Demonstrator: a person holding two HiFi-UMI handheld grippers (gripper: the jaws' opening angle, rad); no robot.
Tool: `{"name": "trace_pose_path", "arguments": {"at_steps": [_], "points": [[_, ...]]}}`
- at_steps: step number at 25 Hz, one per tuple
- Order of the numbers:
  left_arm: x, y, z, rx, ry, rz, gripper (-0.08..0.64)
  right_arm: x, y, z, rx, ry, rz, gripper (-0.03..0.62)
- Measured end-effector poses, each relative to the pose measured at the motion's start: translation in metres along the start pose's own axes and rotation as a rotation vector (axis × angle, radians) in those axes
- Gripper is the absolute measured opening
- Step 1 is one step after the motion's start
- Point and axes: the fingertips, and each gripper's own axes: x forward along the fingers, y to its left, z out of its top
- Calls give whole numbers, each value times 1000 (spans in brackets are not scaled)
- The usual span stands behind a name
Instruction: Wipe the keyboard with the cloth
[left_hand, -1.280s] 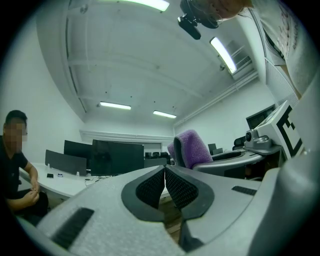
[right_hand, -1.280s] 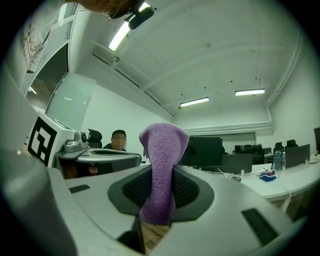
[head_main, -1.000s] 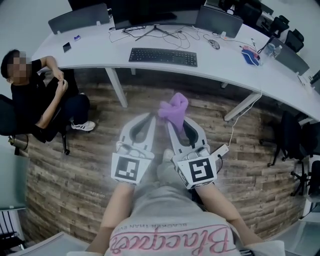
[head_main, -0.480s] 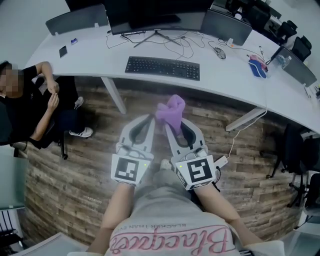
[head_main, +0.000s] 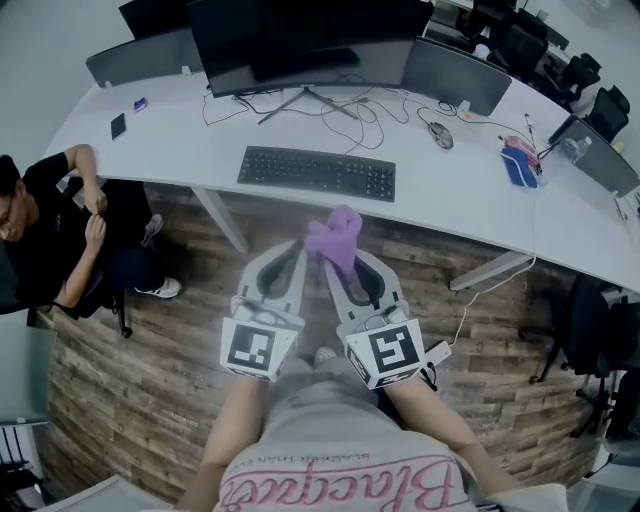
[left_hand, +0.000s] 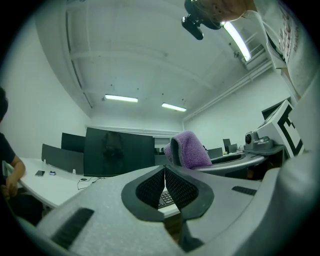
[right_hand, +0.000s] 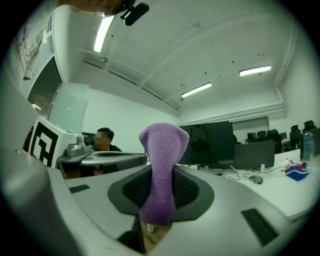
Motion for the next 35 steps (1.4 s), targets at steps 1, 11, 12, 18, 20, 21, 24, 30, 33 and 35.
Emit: {"name": "trace_pose_path", "arguments": {"at_steps": [1, 11, 12, 18, 20, 21, 24, 30, 33, 35], "points": [[6, 3, -1, 5, -1, 1, 8, 5, -5, 0, 3, -3, 0, 89], [57, 30, -7, 43, 27, -12, 8, 51, -44, -8, 41, 27, -28, 89], [61, 34, -9, 41, 29, -14, 8, 57, -47, -8, 41, 25, -27, 89], [91, 69, -16, 28, 37, -22, 8, 96, -61, -7, 42, 34, -37, 89], [101, 84, -18, 33, 33, -29, 8, 112, -65, -7, 39, 41, -43, 89], [106, 92, -20, 32, 37, -32, 8, 121, -67, -7, 37, 45, -44, 89], [117, 121, -28, 23, 56, -30, 8, 150, -70, -9, 33, 61, -45, 89], [133, 183, -46, 12, 81, -1, 8, 209, -66, -15, 21, 106, -13, 89], [141, 212, -56, 4, 99, 10, 8, 242, -62, -22, 32, 127, 7, 89], [146, 229, -63, 2, 114, 16, 8, 263, -57, -27, 37, 143, 27, 89]]}}
